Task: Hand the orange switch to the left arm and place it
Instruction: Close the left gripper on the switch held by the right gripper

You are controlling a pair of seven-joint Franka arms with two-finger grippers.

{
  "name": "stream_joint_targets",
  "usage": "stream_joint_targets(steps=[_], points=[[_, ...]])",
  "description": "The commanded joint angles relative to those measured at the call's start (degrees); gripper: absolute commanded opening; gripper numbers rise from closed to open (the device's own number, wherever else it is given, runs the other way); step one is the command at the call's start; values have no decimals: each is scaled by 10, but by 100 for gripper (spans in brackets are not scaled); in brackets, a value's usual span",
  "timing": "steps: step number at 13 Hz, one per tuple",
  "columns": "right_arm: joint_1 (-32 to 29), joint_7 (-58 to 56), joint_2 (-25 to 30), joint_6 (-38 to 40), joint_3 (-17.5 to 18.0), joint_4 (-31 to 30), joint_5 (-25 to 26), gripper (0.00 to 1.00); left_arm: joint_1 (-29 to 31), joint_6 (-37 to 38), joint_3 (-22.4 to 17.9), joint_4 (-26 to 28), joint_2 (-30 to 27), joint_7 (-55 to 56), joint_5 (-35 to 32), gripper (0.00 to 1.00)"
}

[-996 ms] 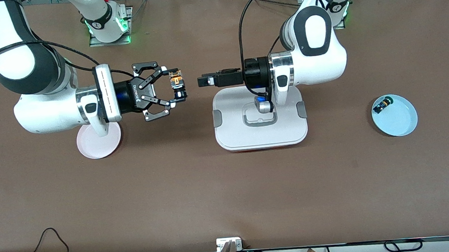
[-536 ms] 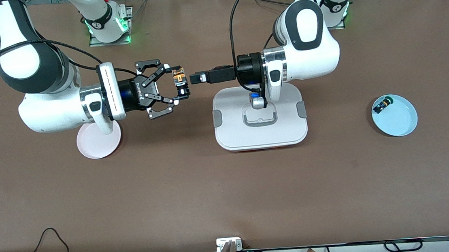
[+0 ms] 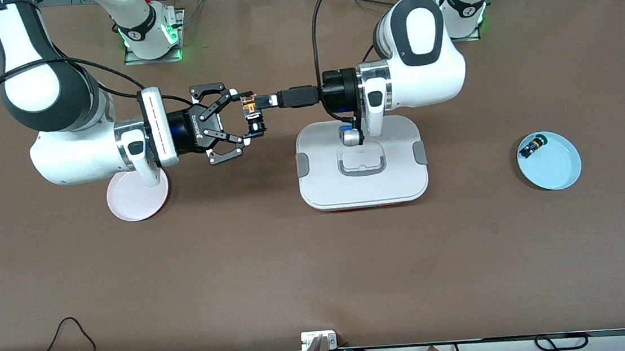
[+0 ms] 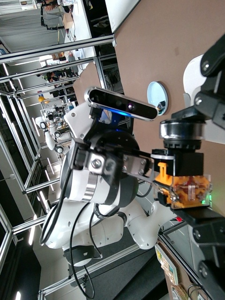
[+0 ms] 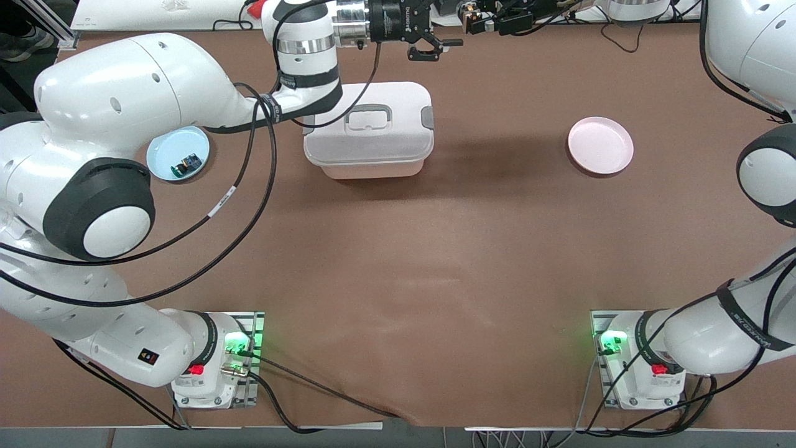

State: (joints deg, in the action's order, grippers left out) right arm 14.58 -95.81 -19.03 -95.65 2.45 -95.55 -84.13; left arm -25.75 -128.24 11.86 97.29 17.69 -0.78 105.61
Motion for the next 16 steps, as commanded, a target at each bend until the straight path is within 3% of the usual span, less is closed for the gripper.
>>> stream_joint_targets(steps=[1, 3, 4, 5, 7, 8, 13, 14, 16], points=[[4, -13, 5, 4, -2, -9, -12, 2, -17, -38, -3, -18, 10, -44, 23, 92], [8, -12, 5, -1, -2, -9, -13, 2, -18, -39, -3, -18, 14, -61, 23, 75], [9, -12, 5, -2, -2, -9, -13, 2, -18, -39, -3, -18, 13, -60, 23, 54], [10, -11, 5, -3, -2, -9, -13, 2, -18, -39, -3, -18, 12, -60, 23, 40], [12, -11, 5, -3, -2, -9, -13, 2, -18, -39, -3, -18, 13, -61, 23, 28], [12, -11, 5, -3, -2, -9, -13, 2, -18, -39, -3, -18, 12, -61, 23, 23], [11, -13, 5, -3, -2, -14, -13, 2, -15, -39, -3, -18, 11, -60, 23, 23], [11, -7, 7, -3, -3, -18, -13, 19, -15, -39, -3, -18, 11, -60, 23, 23], [8, -10, 11, -12, -7, -22, -14, 100, -13, -39, -3, -18, 11, -60, 22, 23]])
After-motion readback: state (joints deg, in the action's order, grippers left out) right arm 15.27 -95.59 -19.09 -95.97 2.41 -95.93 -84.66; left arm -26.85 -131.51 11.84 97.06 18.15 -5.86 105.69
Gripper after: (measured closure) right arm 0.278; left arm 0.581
